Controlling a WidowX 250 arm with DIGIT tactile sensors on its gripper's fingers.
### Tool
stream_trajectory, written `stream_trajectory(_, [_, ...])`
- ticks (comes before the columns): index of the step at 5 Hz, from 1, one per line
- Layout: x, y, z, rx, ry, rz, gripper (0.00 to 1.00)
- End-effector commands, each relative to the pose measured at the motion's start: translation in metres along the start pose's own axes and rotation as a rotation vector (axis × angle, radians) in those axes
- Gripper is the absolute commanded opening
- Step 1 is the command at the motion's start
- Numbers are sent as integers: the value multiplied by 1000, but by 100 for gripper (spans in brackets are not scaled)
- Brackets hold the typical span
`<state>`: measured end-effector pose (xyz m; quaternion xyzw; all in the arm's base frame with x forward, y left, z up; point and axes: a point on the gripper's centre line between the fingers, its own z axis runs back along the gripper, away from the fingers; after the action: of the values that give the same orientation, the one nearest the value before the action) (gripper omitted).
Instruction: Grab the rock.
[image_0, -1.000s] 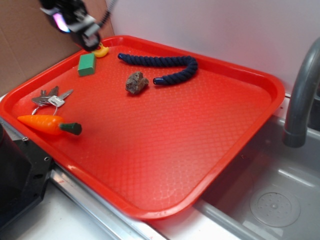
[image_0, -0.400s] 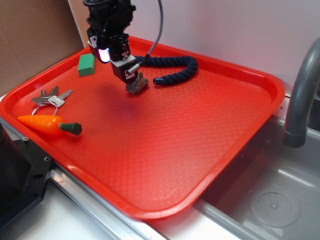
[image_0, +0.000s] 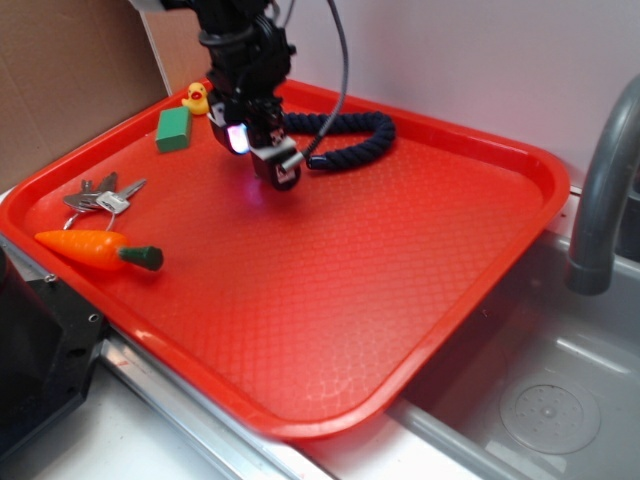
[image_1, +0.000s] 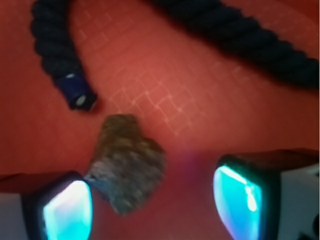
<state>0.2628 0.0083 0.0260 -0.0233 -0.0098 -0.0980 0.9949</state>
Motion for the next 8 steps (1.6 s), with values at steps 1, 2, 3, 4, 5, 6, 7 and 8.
stream_trajectory(1, [8, -19, -2, -22, -42, -84, 100])
stream_trajectory(2, [8, -20, -7, 16, -18, -51, 55])
stream_trajectory(3, [6, -18, -4, 37, -14, -25, 0])
stream_trajectory(4, [-2, -3, 29, 57, -6, 57, 0])
stream_trajectory(5, [-44, 18, 80, 47, -48, 267, 0])
stream_trajectory(6, [-75, 20, 133, 102, -24, 489, 0])
stream_trajectory(7, [-84, 11, 183, 119, -29, 577, 0])
stream_trajectory(8, [-79, -3, 217, 130, -32, 582, 0])
